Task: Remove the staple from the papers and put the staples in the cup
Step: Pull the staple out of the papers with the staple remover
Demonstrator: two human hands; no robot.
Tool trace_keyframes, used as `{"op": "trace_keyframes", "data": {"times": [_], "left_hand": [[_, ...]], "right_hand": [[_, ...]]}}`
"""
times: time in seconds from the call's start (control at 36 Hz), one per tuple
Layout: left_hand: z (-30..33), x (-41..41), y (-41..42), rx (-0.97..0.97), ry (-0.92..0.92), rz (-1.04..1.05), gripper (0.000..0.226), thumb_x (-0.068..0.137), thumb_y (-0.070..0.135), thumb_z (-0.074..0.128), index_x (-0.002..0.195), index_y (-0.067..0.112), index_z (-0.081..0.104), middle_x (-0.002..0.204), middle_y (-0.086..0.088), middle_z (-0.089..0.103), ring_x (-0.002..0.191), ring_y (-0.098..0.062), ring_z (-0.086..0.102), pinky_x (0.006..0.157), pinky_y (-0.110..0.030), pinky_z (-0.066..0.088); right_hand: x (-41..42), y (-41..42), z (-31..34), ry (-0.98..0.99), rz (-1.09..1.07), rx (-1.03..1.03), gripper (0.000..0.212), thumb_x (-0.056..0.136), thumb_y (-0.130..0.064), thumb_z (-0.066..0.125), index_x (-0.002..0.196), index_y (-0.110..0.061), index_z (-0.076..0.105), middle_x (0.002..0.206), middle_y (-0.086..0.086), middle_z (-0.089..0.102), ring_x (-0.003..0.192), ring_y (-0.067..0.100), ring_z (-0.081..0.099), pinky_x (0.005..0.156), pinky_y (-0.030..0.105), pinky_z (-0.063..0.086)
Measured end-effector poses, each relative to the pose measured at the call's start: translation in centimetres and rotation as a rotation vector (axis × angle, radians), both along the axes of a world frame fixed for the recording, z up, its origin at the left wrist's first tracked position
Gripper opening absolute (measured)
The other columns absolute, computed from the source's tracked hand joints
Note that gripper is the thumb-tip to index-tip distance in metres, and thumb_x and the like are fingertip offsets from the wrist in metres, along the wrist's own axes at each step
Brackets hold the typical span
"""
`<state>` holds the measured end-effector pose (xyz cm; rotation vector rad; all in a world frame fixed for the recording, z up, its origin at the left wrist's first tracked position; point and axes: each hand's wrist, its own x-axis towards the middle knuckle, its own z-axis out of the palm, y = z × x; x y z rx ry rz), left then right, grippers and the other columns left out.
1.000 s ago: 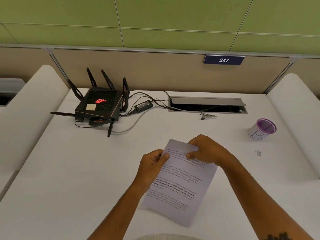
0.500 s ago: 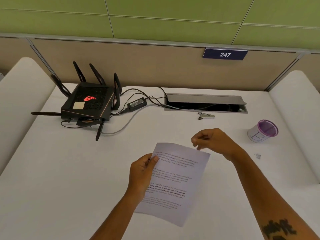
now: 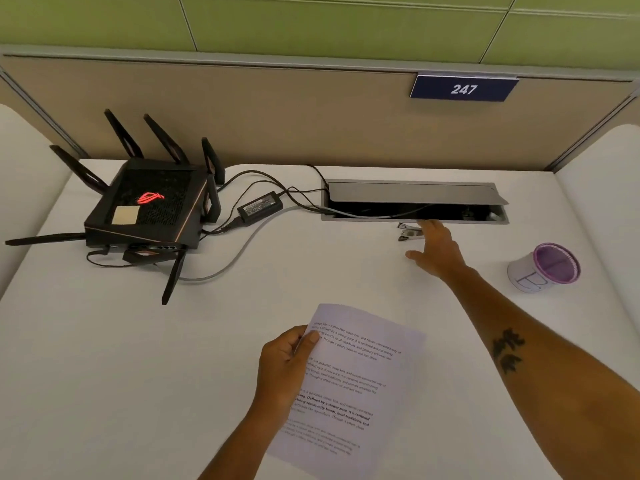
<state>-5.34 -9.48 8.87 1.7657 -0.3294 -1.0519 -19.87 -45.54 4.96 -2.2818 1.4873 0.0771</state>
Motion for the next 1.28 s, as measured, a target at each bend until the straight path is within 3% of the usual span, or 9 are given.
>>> {"op": "trace_keyframes", "data": {"times": [0.14,0.25,0.36,0.5,0.69,0.92,1.03,1.17,1.28], "left_hand": [[-0.8,-0.1,-0.6,0.024,0.02,-0.01,0.018,0.106,0.031,0.064,0.102,0.026,0.081,0.091,0.001,0.083,0.083,-0.028,0.079,0.076,-0.048,0.067],[-1.4,-0.1,-0.8,0.034,0.016,-0.02,0.018,0.106,0.032,0.063,0.106,0.026,0.08,0.093,0.003,0.084,0.084,-0.024,0.08,0.078,-0.051,0.068],[-1.8,0.0,-0.8,0.048,0.017,-0.021,0.017,0.106,0.033,0.063,0.108,0.028,0.08,0.096,0.007,0.084,0.085,-0.021,0.081,0.079,-0.048,0.069],[-1.8,0.0,-0.6,0.023,0.022,-0.008,0.017,0.107,0.029,0.063,0.109,0.028,0.08,0.099,0.01,0.084,0.089,-0.016,0.081,0.078,-0.037,0.069],[-1.1,0.2,0.2,-0.01,0.005,0.004,0.019,0.108,0.023,0.063,0.106,0.028,0.081,0.098,0.011,0.084,0.089,-0.012,0.081,0.074,-0.026,0.066],[-0.1,0.2,1.7,-0.033,-0.059,-0.005,0.019,0.108,0.028,0.062,0.103,0.026,0.081,0.094,0.007,0.084,0.083,-0.018,0.081,0.074,-0.037,0.069],[0.4,0.2,2.6,-0.057,-0.095,-0.008,0.019,0.107,0.029,0.062,0.104,0.027,0.081,0.094,0.005,0.084,0.084,-0.02,0.08,0.076,-0.042,0.069],[1.2,-0.1,3.7,-0.071,-0.16,-0.055,0.019,0.108,0.034,0.06,0.106,0.03,0.079,0.093,0.006,0.082,0.079,-0.018,0.079,0.071,-0.032,0.067],[1.7,-0.5,4.7,-0.073,-0.194,-0.071,0.021,0.108,0.037,0.059,0.105,0.026,0.077,0.09,0.005,0.081,0.075,-0.014,0.078,0.064,-0.023,0.063]], "right_hand": [[1.2,-1.7,-1.2,0.137,0.122,-0.028,0.084,0.091,-0.04,0.077,0.159,-0.02,0.032,0.165,0.011,0.034,0.15,0.035,0.035,0.116,0.054,0.037],[1.6,-2.0,-2.0,0.117,0.122,-0.075,0.069,0.094,-0.042,0.073,0.153,-0.022,0.044,0.155,0.009,0.045,0.143,0.034,0.043,0.112,0.054,0.042],[1.4,-1.7,-2.7,0.055,0.096,-0.155,0.049,0.094,-0.038,0.072,0.138,-0.019,0.059,0.139,0.007,0.057,0.13,0.031,0.052,0.104,0.049,0.044],[0.9,-0.4,-2.9,-0.056,0.055,-0.131,0.044,0.094,-0.041,0.072,0.132,-0.021,0.061,0.134,0.003,0.063,0.126,0.03,0.055,0.104,0.048,0.041],[0.9,3.3,-0.5,-0.501,-0.116,0.241,0.036,0.097,-0.034,0.071,0.128,-0.021,0.059,0.12,0.0,0.07,0.11,0.023,0.068,0.089,0.032,0.052],[1.4,9.1,6.1,-0.654,0.039,0.466,0.027,0.097,-0.031,0.072,0.123,-0.024,0.067,0.112,-0.001,0.074,0.098,0.024,0.074,0.082,0.031,0.061],[1.6,11.5,9.4,-0.535,0.257,0.472,0.03,0.093,-0.036,0.077,0.121,-0.033,0.068,0.113,-0.008,0.073,0.1,0.017,0.071,0.085,0.03,0.06],[2.5,14.6,12.3,-0.353,0.516,0.385,0.035,0.09,-0.038,0.079,0.122,-0.032,0.068,0.114,-0.019,0.068,0.094,-0.003,0.064,0.08,0.017,0.049],[3.2,16.9,13.4,-0.235,0.664,0.361,0.037,0.088,-0.044,0.079,0.122,-0.034,0.069,0.118,-0.019,0.067,0.103,0.004,0.063,0.085,0.018,0.049]]}}
